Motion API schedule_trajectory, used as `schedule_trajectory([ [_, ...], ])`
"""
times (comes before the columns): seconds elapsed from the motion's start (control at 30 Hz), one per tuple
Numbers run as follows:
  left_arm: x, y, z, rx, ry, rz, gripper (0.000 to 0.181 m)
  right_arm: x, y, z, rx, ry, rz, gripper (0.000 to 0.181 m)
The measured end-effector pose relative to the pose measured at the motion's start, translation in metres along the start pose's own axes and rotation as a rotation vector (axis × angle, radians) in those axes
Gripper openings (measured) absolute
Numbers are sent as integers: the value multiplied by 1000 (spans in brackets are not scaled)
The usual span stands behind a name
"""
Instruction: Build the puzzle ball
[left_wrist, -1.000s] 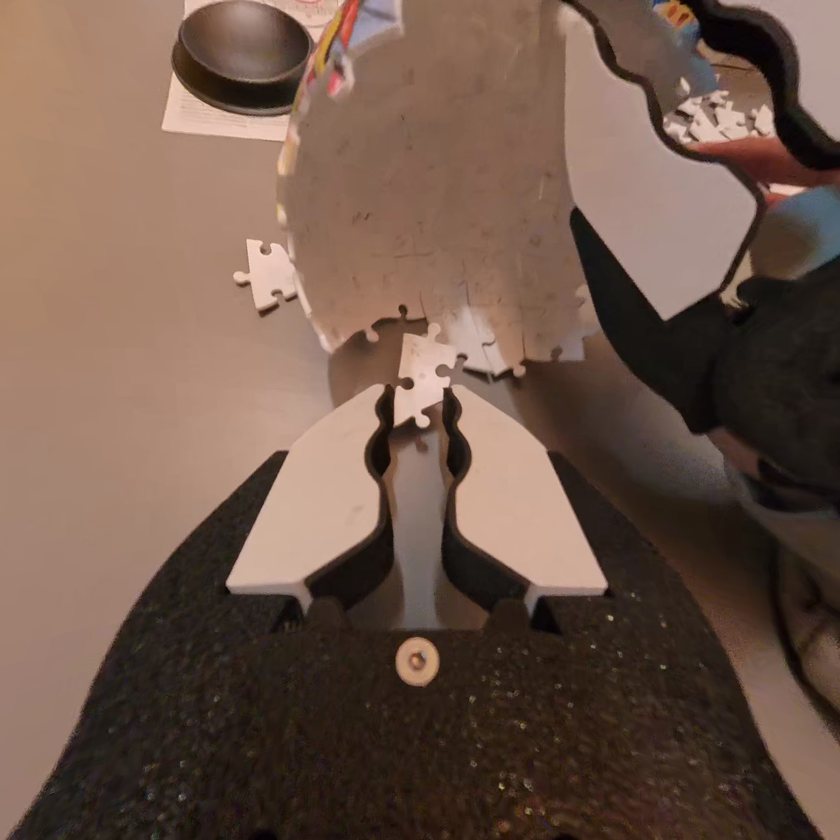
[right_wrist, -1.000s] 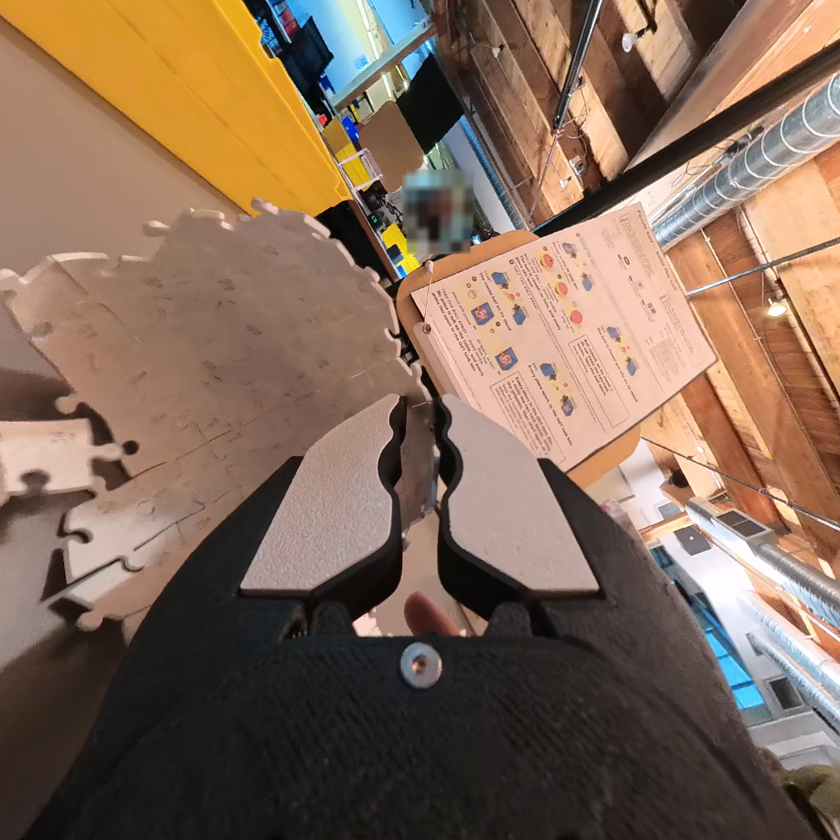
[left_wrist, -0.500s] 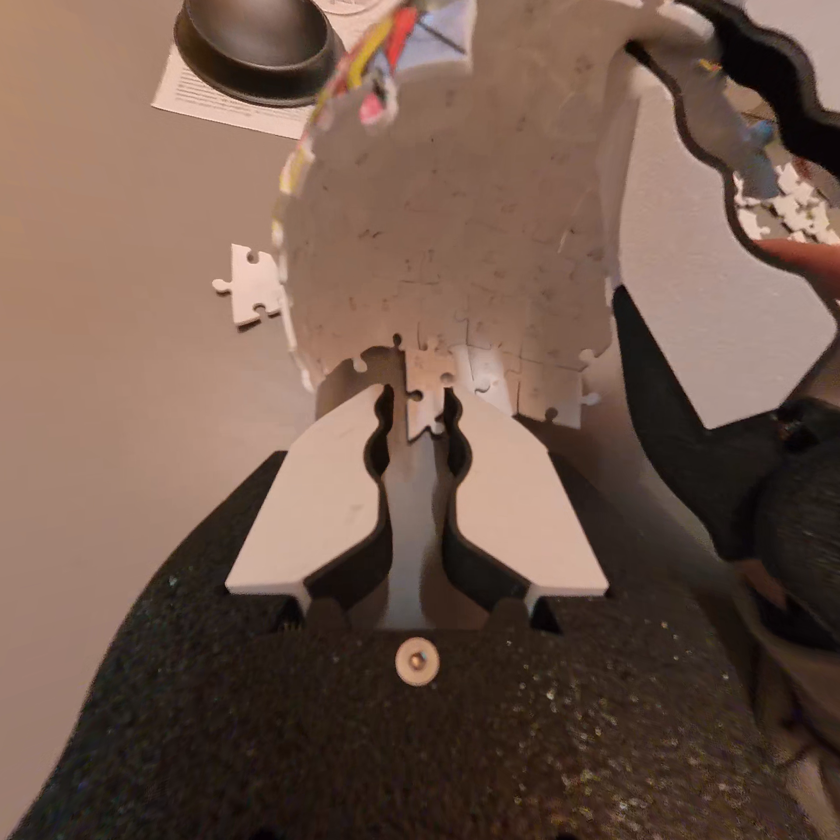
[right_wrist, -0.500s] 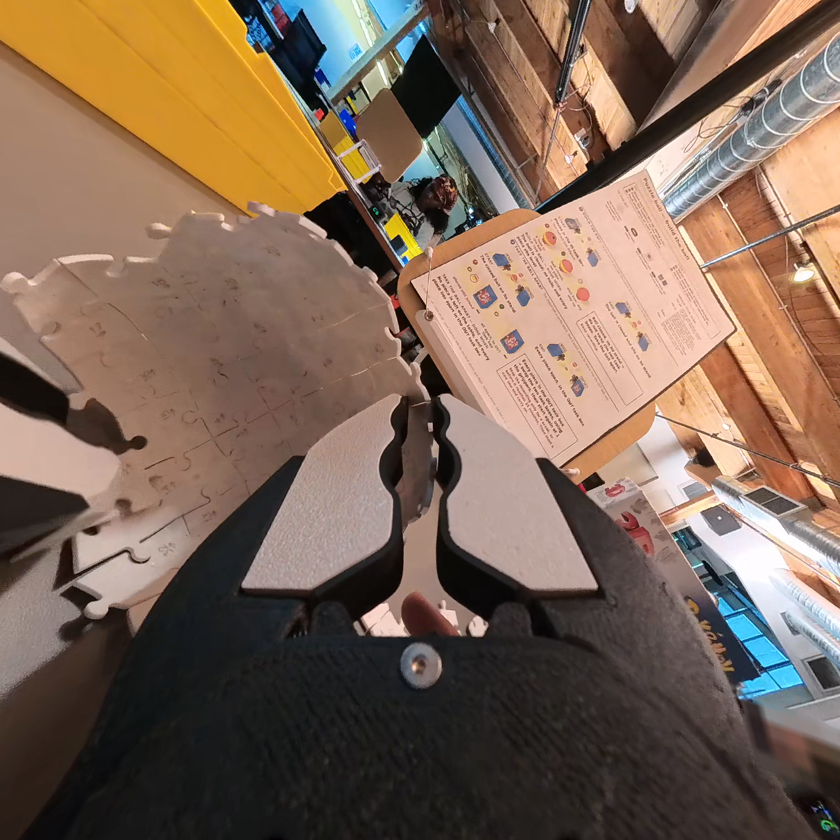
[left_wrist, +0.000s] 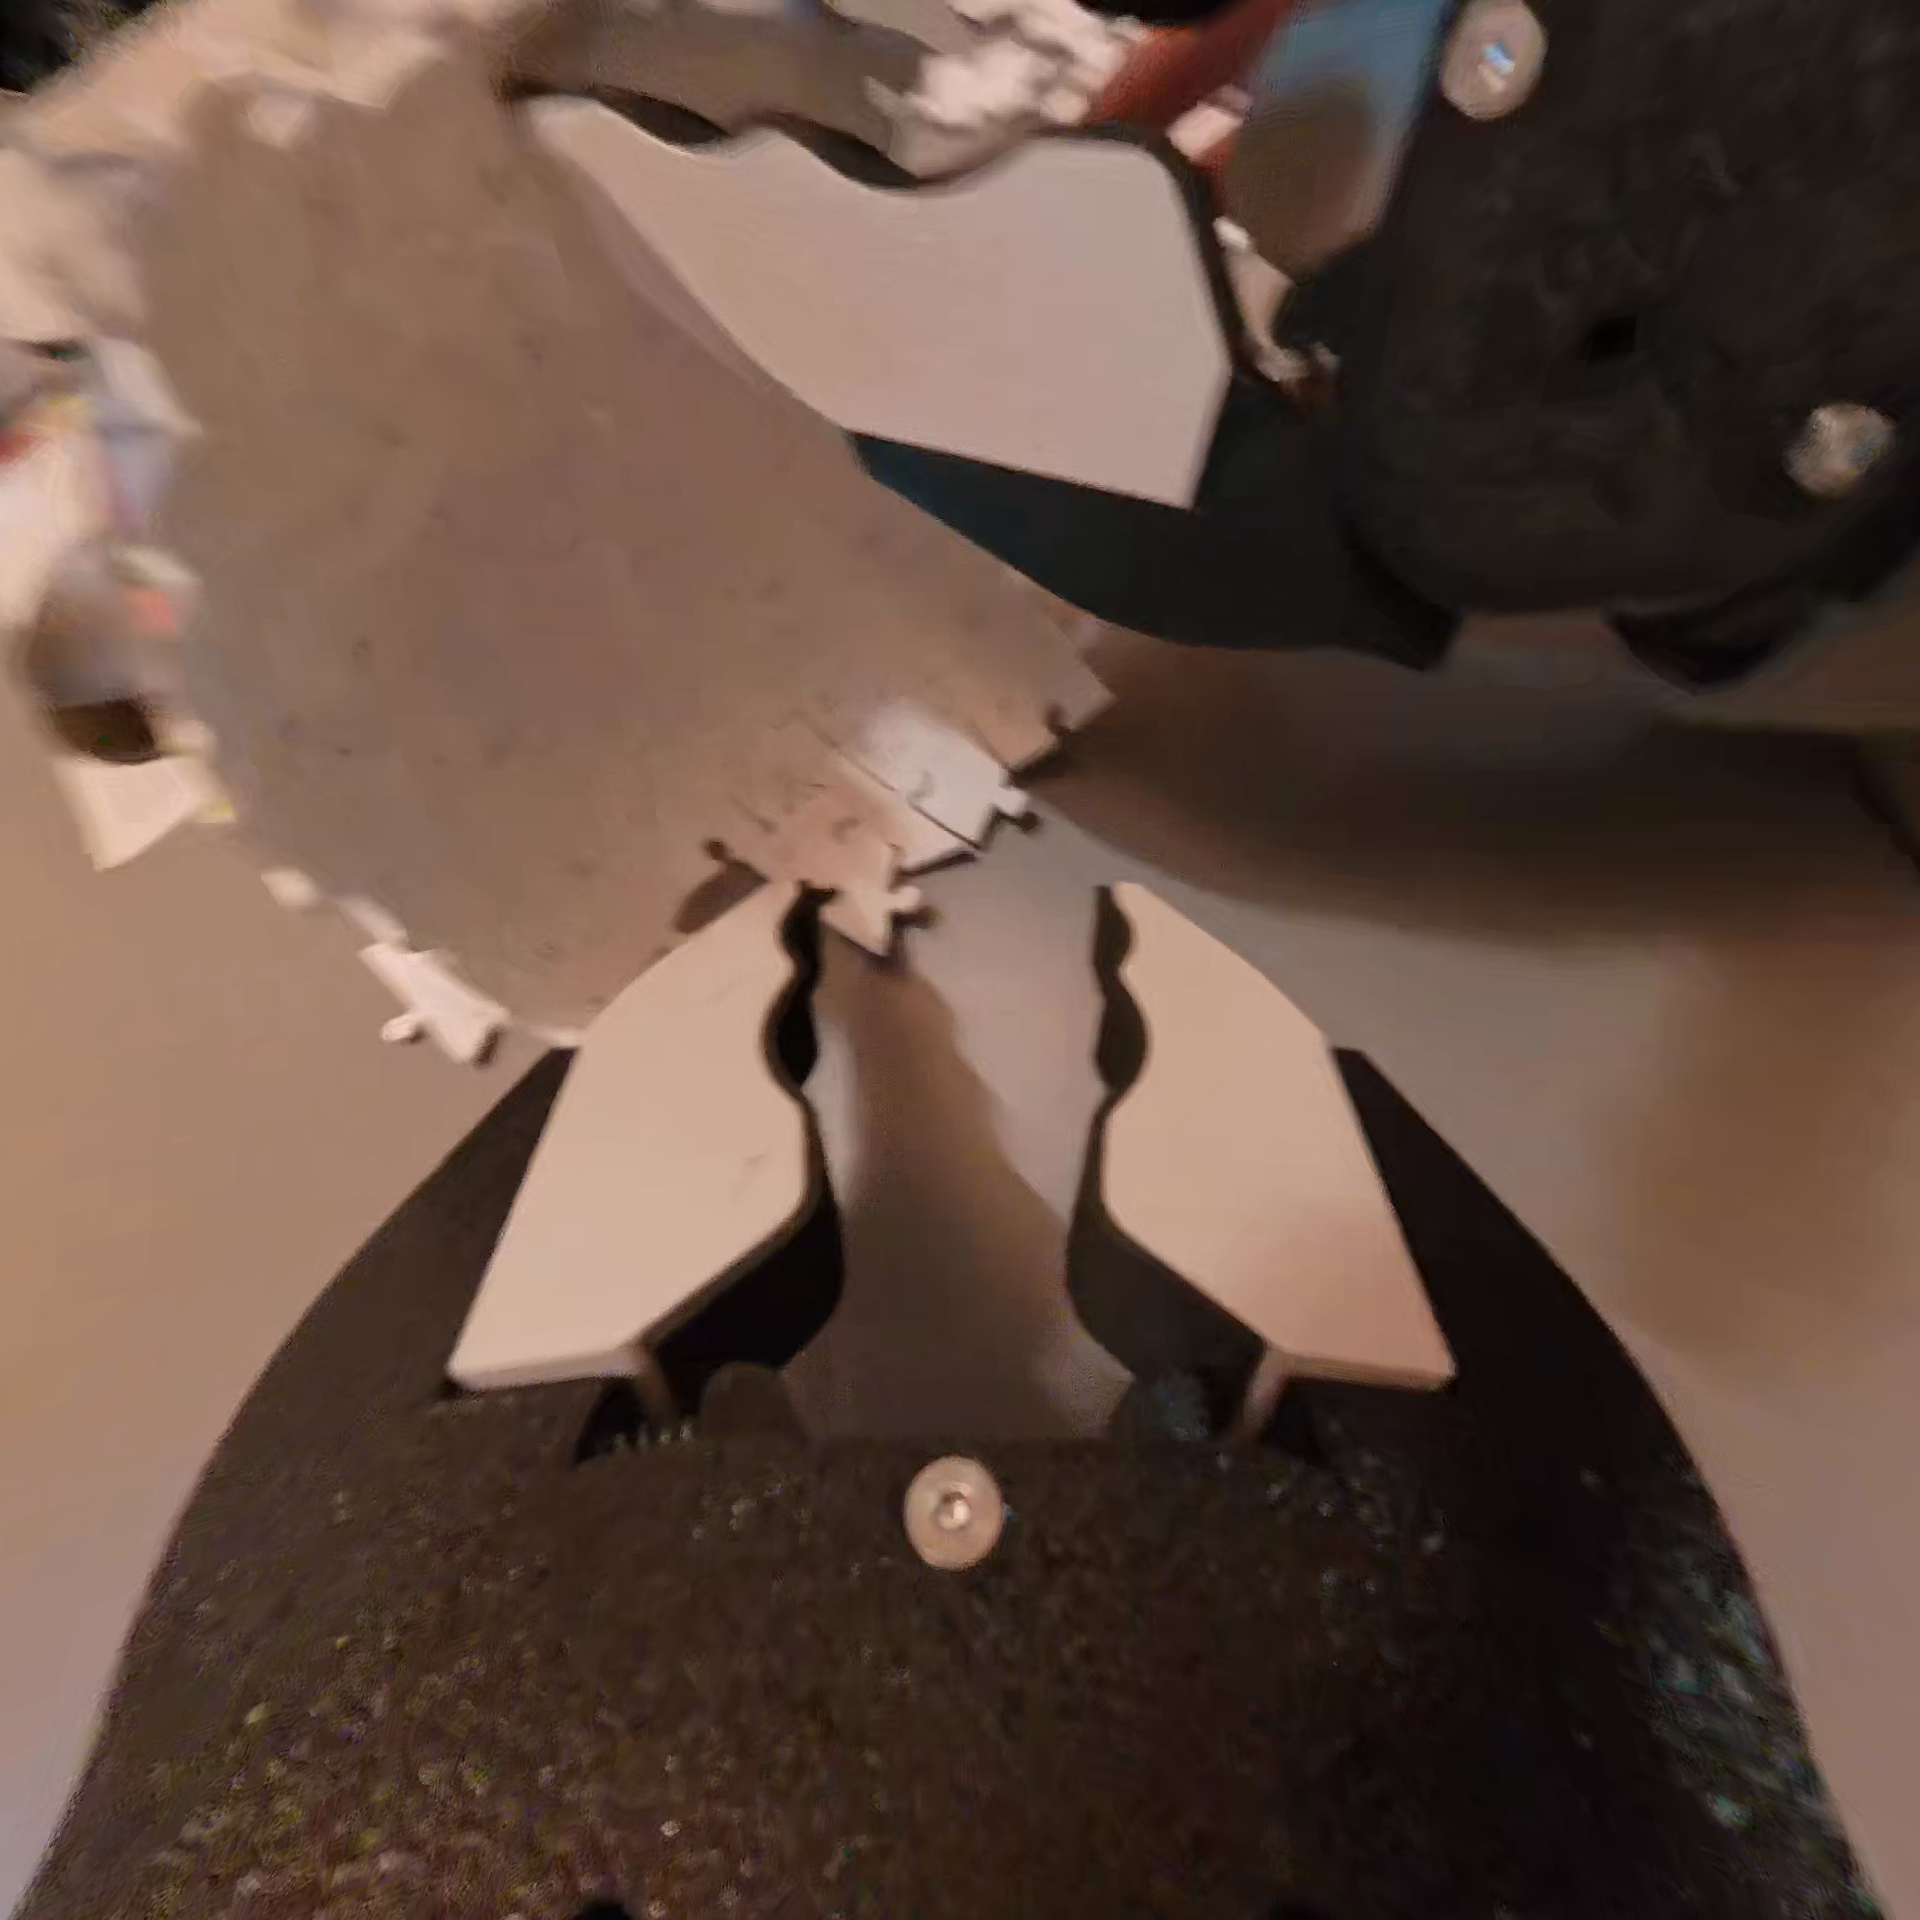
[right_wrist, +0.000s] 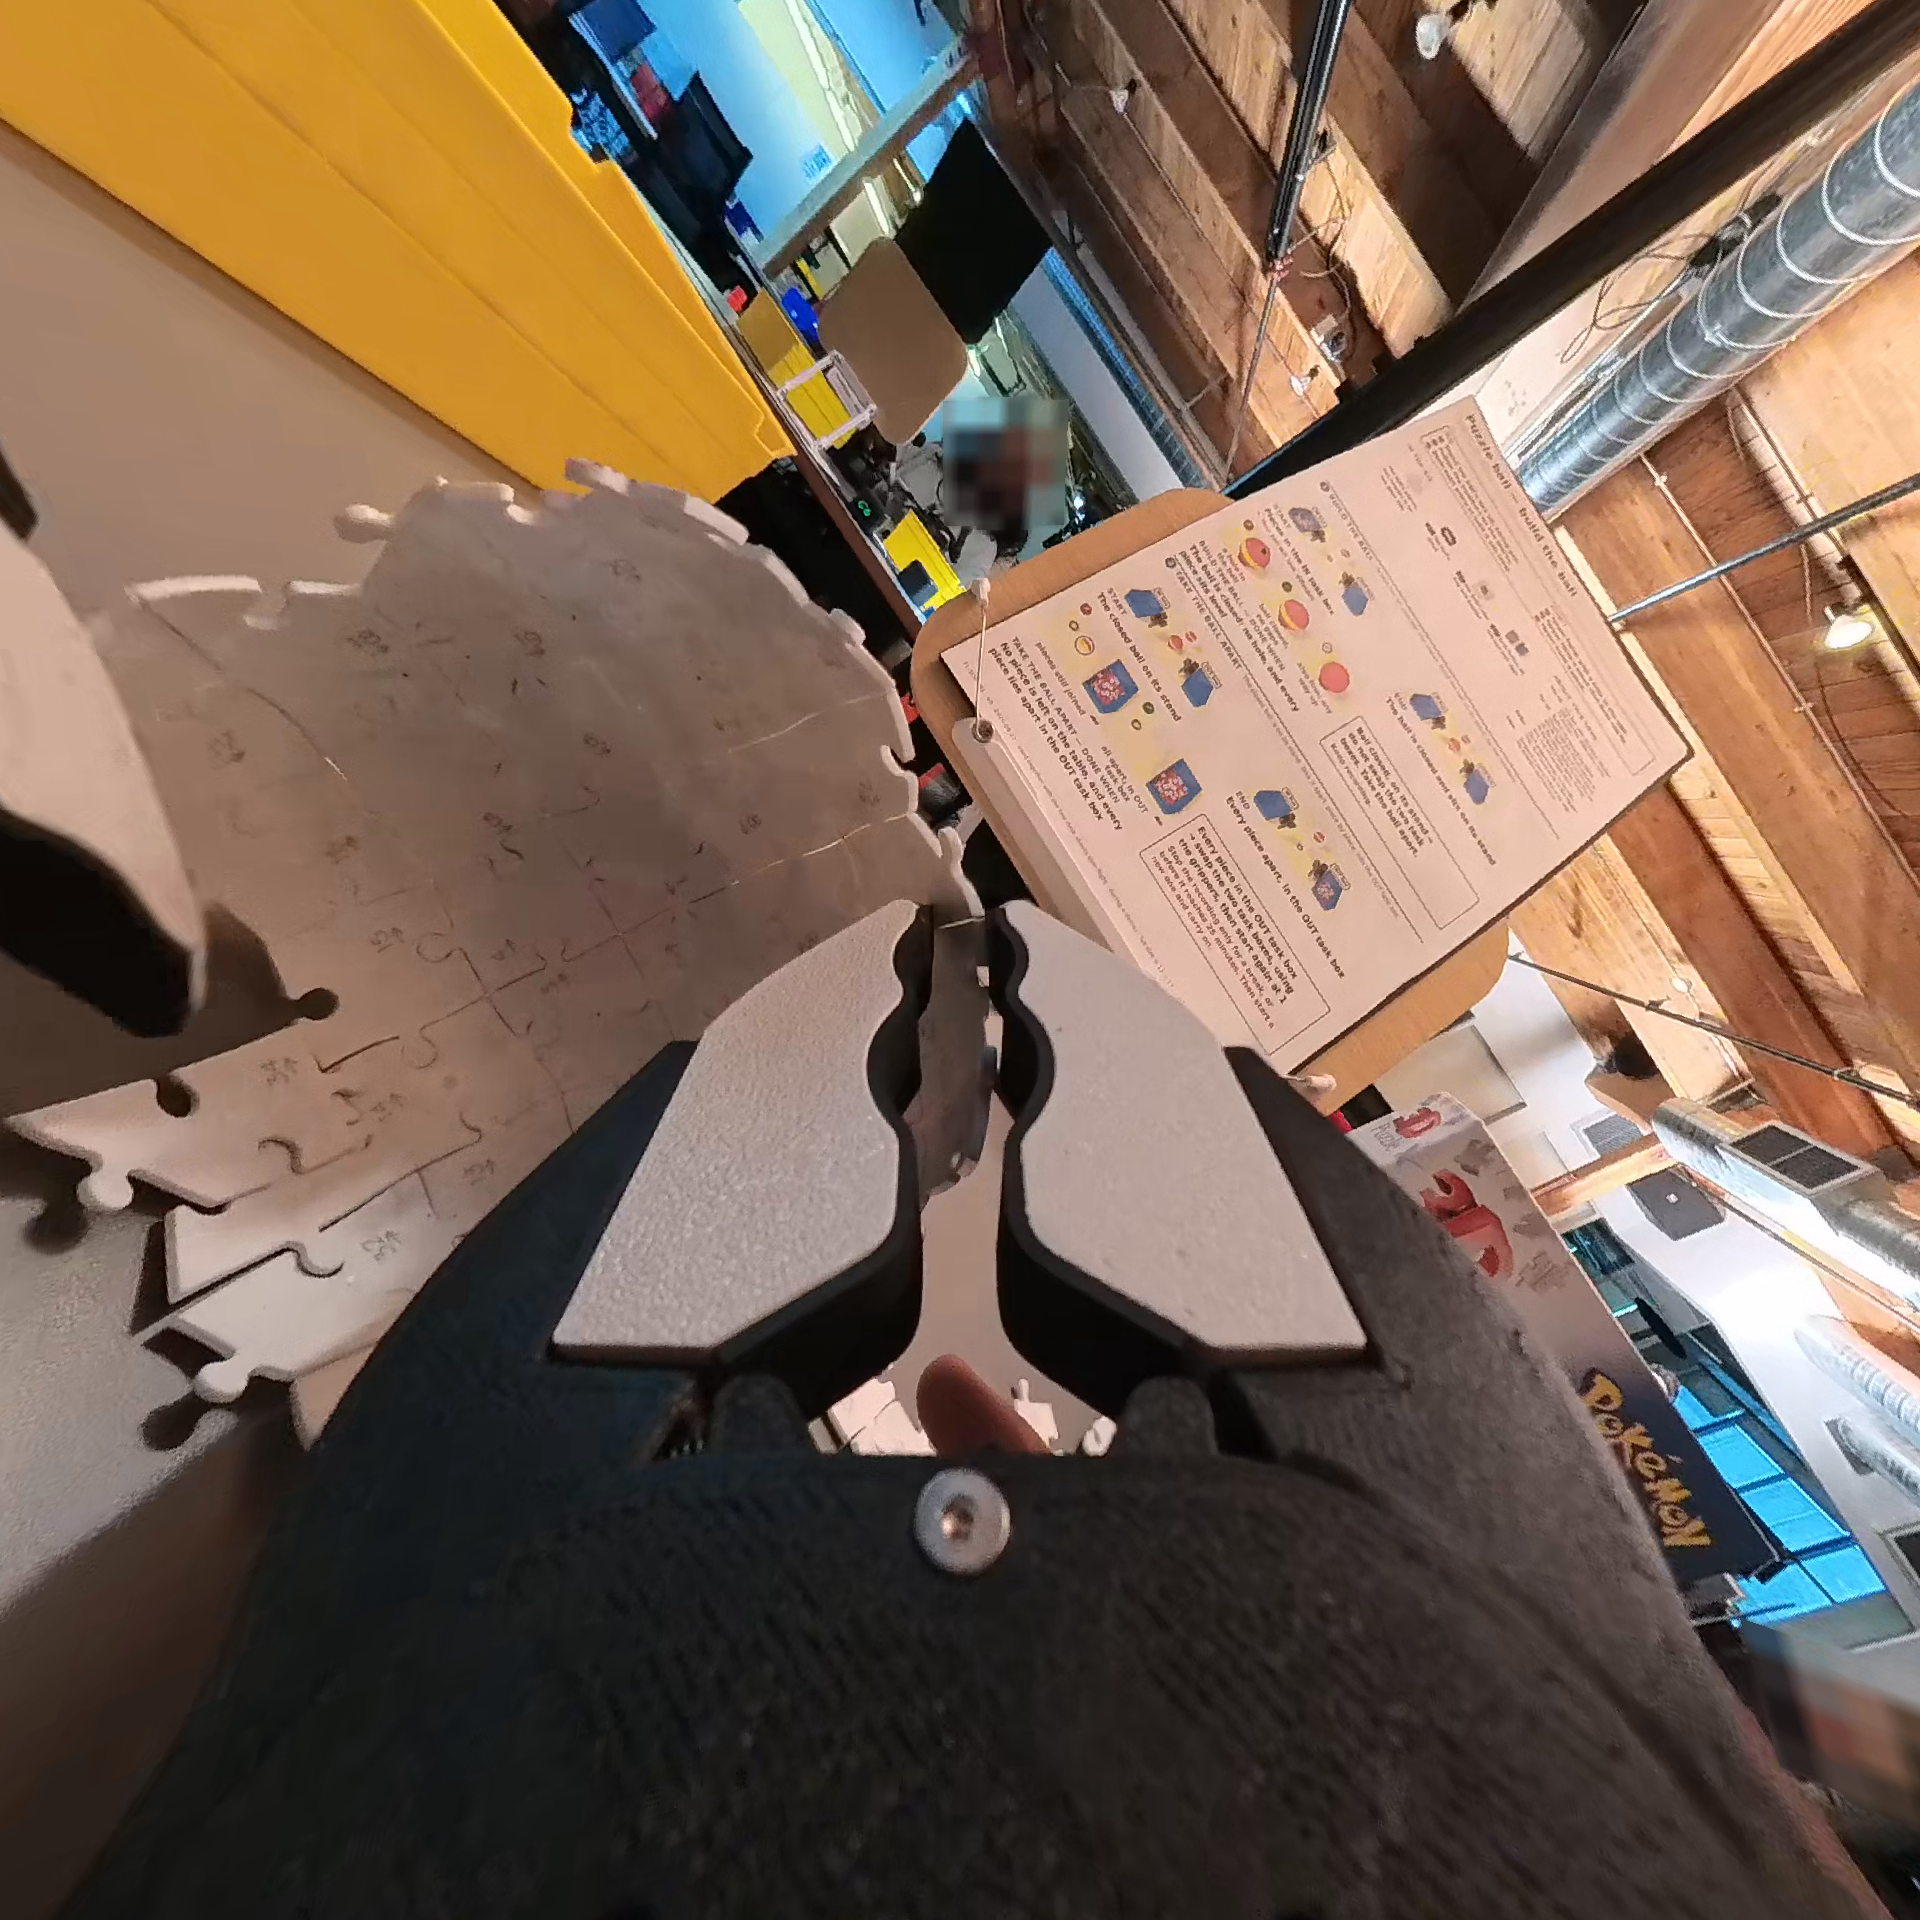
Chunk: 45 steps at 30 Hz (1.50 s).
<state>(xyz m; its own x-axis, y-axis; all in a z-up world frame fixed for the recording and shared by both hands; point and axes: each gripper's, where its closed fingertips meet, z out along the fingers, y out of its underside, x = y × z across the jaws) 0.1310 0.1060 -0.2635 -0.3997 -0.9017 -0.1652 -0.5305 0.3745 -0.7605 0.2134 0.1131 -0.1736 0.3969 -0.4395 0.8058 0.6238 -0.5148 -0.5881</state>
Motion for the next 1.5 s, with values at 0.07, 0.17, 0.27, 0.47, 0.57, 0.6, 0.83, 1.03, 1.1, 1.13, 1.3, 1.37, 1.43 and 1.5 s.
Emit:
schedule_trajectory([
  [0.07, 11, 13, 3, -73, 107, 75, 73, 0, -1, 0, 9, 0, 0, 10],
  [0.17, 18, 10, 1, -32, 190, 158, 77, -1, -3, -1, 18, 0, -9, 10],
  [0.27, 30, 11, -1, -36, 288, 200, 85, 0, -3, -1, 22, -1, -3, 10],
  [0.47, 40, 5, 5, -27, 345, 141, 85, 0, -1, -1, 20, -6, 14, 10],
  [0.57, 34, 3, 10, -28, 309, 132, 86, 0, -1, -1, 21, -8, 22, 10],
  [0.6, 34, 2, 11, -24, 306, 131, 87, 0, -1, -1, 21, -8, 24, 10],
  [0.83, 30, 1, 20, -60, 268, 134, 82, 1, 0, -1, 20, -10, 37, 9],
  [1.03, 27, 4, 23, -95, 215, 35, 87, 1, -1, -1, 25, -7, 25, 10],
  [1.1, 25, 5, 23, -99, 200, 18, 88, 1, -2, -2, 28, -7, 19, 9],
  [1.13, 24, 5, 23, -100, 193, 12, 88, 1, -2, -2, 29, -7, 16, 9],
  [1.3, 22, 7, 21, -105, 189, 12, 89, 1, -2, -2, 28, -9, 17, 9],
  [1.37, 23, 9, 19, -108, 201, 23, 88, 1, -2, -2, 30, -9, 15, 9],
  [1.43, 21, 11, 17, -119, 212, 25, 86, 0, -2, -2, 31, -11, 15, 9],
  [1.5, 21, 12, 16, -119, 222, 32, 86, 0, -2, -1, 31, -11, 18, 9],
])
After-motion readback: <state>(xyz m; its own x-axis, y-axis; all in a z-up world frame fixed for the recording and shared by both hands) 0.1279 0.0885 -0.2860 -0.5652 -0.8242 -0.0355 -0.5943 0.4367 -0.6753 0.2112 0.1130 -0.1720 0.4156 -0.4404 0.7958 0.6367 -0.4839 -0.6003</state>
